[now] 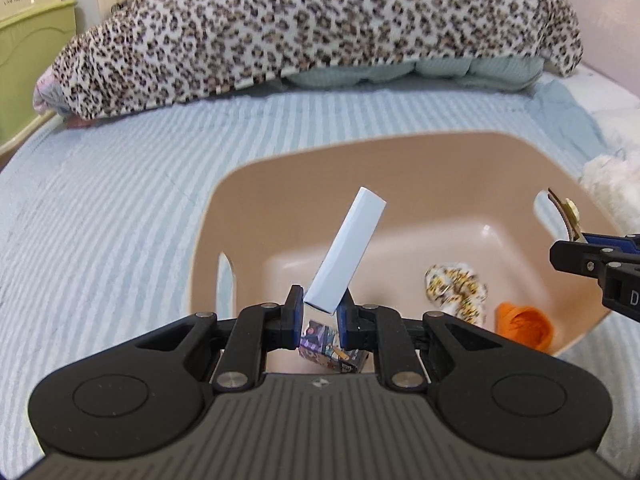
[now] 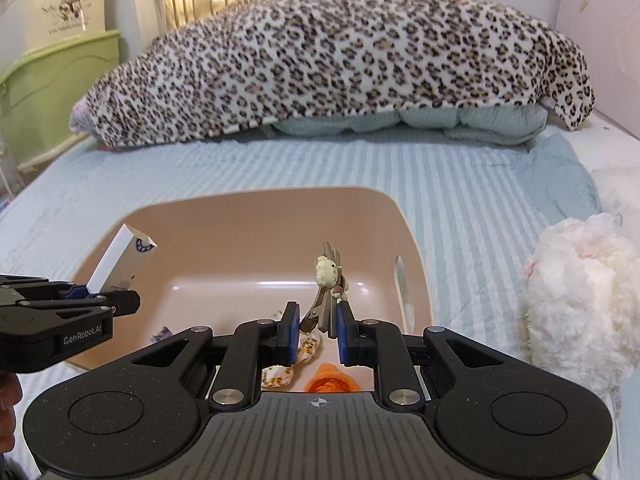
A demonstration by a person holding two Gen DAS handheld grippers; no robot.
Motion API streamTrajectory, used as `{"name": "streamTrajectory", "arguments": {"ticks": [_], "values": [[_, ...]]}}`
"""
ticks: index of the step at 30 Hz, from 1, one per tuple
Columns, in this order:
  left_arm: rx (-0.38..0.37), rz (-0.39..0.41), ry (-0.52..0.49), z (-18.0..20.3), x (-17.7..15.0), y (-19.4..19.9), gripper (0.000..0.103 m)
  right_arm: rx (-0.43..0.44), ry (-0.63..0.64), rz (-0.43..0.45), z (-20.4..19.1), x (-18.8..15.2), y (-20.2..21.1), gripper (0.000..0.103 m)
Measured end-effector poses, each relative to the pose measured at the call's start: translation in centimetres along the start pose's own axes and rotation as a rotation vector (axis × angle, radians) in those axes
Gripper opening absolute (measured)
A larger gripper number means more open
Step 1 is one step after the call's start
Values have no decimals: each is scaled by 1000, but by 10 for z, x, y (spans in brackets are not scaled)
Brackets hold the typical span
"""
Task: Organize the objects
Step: 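Carry both items into the basket and open both tools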
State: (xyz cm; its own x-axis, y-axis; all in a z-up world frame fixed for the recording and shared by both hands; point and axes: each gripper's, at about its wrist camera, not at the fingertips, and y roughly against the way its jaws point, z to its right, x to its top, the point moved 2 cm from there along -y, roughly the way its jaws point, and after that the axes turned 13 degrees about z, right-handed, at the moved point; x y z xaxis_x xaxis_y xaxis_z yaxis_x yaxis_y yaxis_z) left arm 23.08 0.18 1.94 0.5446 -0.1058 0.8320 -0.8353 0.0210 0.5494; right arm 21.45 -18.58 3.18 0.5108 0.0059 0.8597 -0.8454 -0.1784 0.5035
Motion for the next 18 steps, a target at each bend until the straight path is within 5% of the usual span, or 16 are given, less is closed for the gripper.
{"name": "streamTrajectory", "arguments": {"ticks": [9, 10, 14, 18], "values": [[-22, -77, 15, -4, -15, -14, 21, -24, 64, -49, -9, -9, -14, 17], [-23, -73, 17, -4, -14, -11, 28, -20, 52, -41, -8, -6, -11, 28], [-37, -42, 7, -1, -6, 10, 68, -6, 31, -6, -7, 3, 8, 43], [-25, -10, 7, -1, -1, 36, 80, 2, 17, 35, -4, 9, 37, 62]]}}
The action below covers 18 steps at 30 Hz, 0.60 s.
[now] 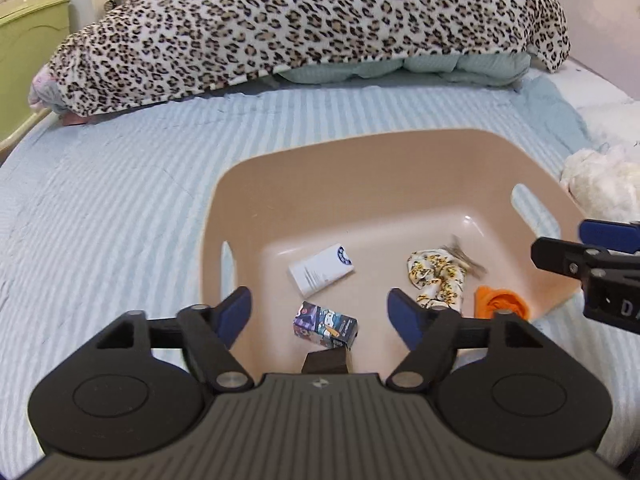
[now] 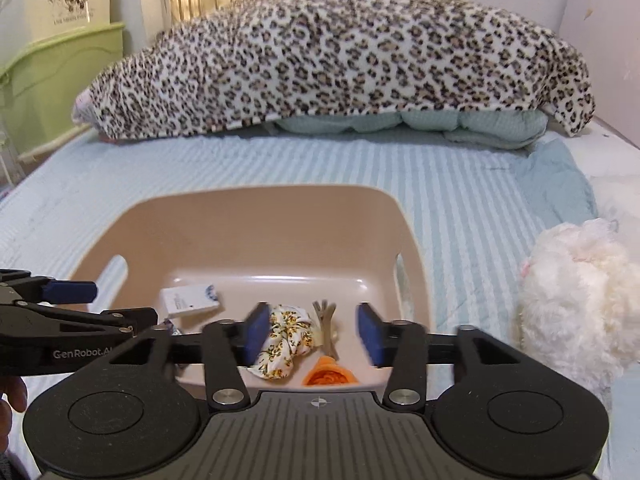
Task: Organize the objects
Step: 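Carry both items into the basket and open both tools, then grasp the blue-and-white tea box with left tool while right tool grasps the green tea bag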
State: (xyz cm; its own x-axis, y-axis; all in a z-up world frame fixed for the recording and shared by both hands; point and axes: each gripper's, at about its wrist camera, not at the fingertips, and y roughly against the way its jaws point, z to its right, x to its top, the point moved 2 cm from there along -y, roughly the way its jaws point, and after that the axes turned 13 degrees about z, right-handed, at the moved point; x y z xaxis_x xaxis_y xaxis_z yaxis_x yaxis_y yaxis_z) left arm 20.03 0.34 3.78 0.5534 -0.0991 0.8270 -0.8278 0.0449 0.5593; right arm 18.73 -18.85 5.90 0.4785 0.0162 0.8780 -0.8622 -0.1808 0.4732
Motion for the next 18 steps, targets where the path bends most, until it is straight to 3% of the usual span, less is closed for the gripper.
{"name": "streamTrajectory", "arguments": {"ticks": [4, 8, 18], "values": [[-23, 1, 30, -4, -4, 23, 90, 2, -8, 8, 4, 2, 24, 76], [-23, -4, 13, -6, -14, 39, 91, 3, 17, -15, 5, -7, 41, 88], [-40, -66, 40, -7, -50, 49, 91, 6, 40, -128, 2, -54, 40, 93]]}}
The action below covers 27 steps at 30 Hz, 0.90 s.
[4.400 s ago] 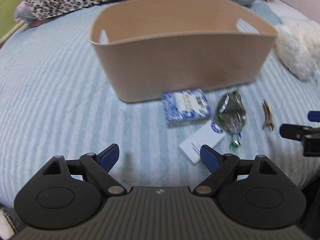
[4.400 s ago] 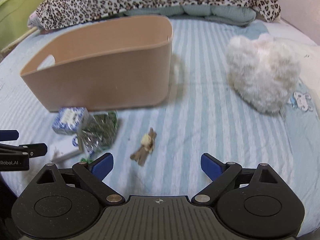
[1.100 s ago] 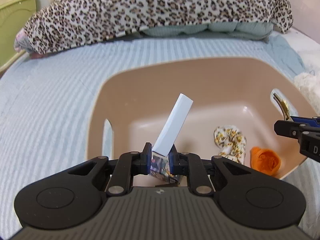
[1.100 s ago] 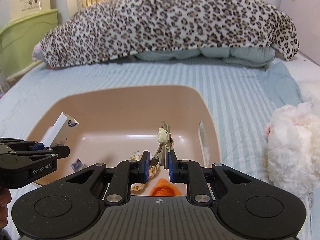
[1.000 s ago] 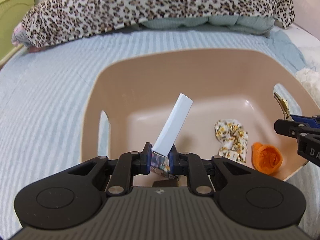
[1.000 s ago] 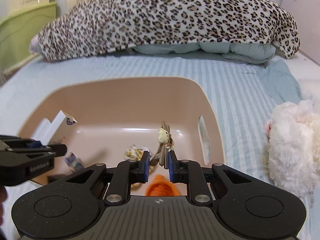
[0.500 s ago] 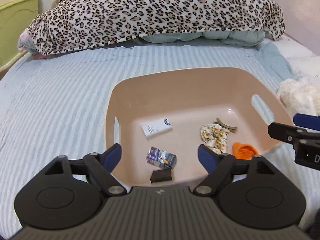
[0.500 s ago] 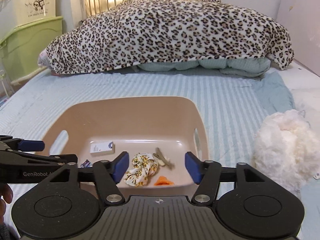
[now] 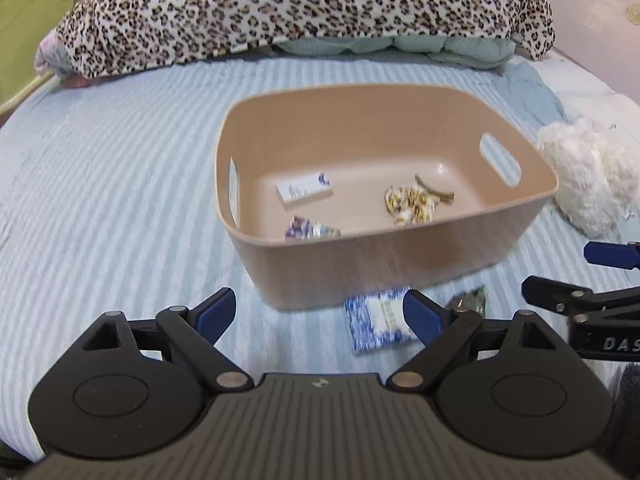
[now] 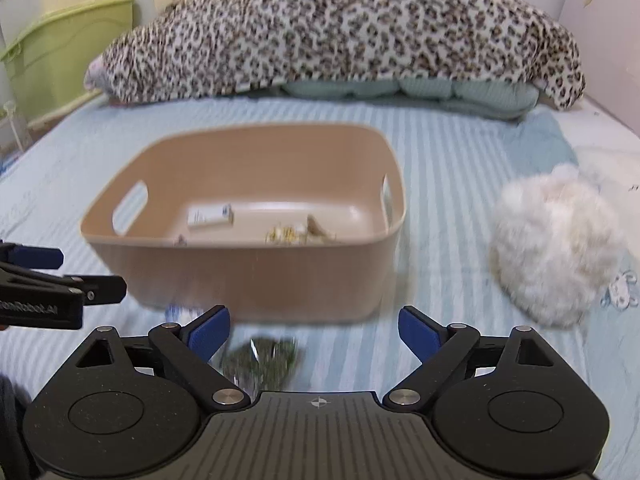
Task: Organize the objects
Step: 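Grasp the blue-and-white tea box with left tool while right tool grasps the green tea bag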
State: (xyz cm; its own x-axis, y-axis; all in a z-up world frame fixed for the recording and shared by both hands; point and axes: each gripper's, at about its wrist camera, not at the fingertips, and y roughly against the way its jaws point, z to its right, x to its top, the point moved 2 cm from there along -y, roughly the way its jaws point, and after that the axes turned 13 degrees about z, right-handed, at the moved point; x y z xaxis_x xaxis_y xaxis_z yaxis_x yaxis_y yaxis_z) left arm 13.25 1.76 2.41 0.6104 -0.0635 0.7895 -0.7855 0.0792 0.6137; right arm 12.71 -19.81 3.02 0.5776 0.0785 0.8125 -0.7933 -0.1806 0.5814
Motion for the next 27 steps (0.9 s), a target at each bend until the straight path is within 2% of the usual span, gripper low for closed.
{"name": "streamTrajectory", "arguments": {"ticks": [4, 10, 15, 23, 27], "values": [[22, -25, -25, 3, -14, -9, 91, 15, -16, -48, -5, -19, -13, 93], [40, -52, -10, 1, -25, -27, 91, 56, -5, -119, -16, -44, -32, 93], [28, -56, 43, -4, -29, -38, 91, 73, 33, -151, -26, -56, -44, 93], [0, -74, 57, 7, -33, -50, 91, 34, 3, -159, -19, -63, -67, 93], [-20, -54, 56, 15, -31, -52, 91, -9, 9, -138, -13, -62, -69, 92]]}}
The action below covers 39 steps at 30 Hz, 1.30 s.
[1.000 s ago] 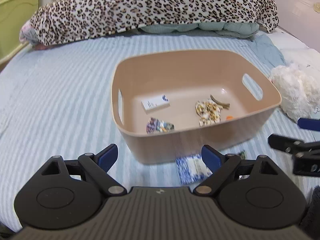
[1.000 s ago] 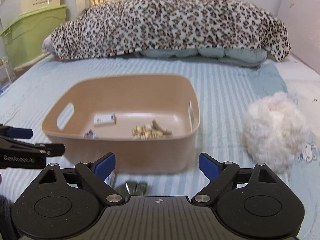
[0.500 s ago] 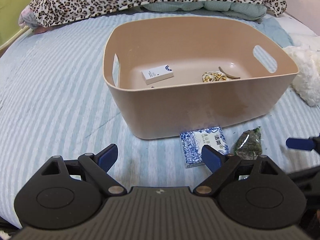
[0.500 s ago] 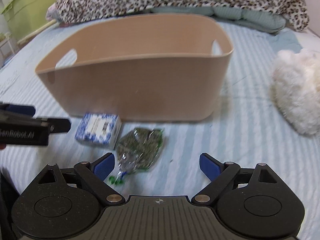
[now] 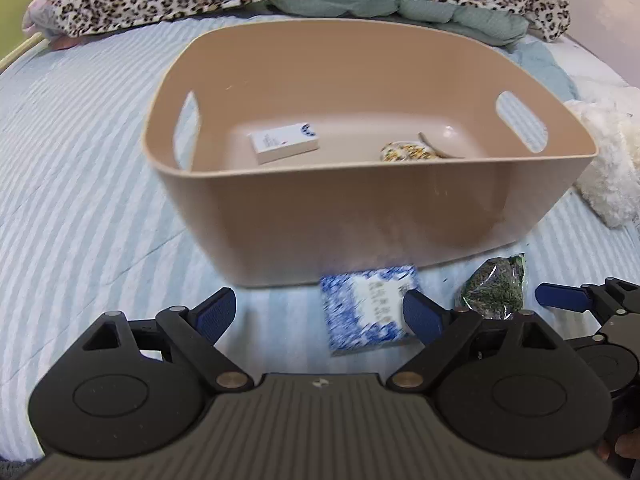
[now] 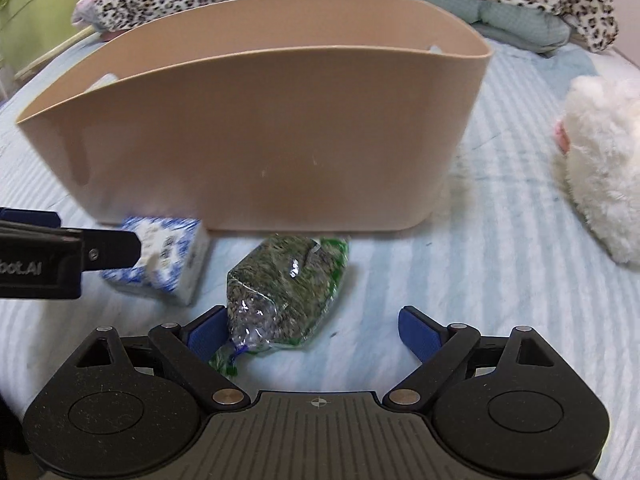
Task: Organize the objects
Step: 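Grasp the blue-and-white tea box with left tool while right tool grasps the green tea bag, then lift both items over the basket and open both tools to drop them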
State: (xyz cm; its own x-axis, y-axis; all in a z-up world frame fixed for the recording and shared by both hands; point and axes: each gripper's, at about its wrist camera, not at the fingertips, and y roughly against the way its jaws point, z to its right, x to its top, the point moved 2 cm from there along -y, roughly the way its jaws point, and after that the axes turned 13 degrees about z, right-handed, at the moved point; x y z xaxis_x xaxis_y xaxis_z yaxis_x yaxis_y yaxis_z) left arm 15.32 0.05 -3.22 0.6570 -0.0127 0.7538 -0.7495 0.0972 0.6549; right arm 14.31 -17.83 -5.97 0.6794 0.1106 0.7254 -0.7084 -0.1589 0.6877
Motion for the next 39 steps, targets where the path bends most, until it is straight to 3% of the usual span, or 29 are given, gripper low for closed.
{"name": "streamTrajectory", "arguments": {"ticks": [15, 18, 20, 23, 28, 39], "values": [[-8, -65, 9, 15, -15, -41, 91, -34, -2, 22, 13, -4, 1, 91], [-4, -59, -5, 16, -15, -39, 86, -18, -4, 36, 11, -2, 4, 75], [-5, -53, -14, 16, -15, -36, 71, 1, -9, 44, 11, -1, 6, 54], [-5, -48, -29, 14, -16, -30, 66, 8, -10, 56, 9, -4, 11, 44], [19, -30, -31, 10, -20, -15, 66, 28, -23, 63, 9, -2, 23, 41], [5, 129, -87, 15, 2, 48, 66, 69, -109, 179, 21, 16, 79, 41]]}}
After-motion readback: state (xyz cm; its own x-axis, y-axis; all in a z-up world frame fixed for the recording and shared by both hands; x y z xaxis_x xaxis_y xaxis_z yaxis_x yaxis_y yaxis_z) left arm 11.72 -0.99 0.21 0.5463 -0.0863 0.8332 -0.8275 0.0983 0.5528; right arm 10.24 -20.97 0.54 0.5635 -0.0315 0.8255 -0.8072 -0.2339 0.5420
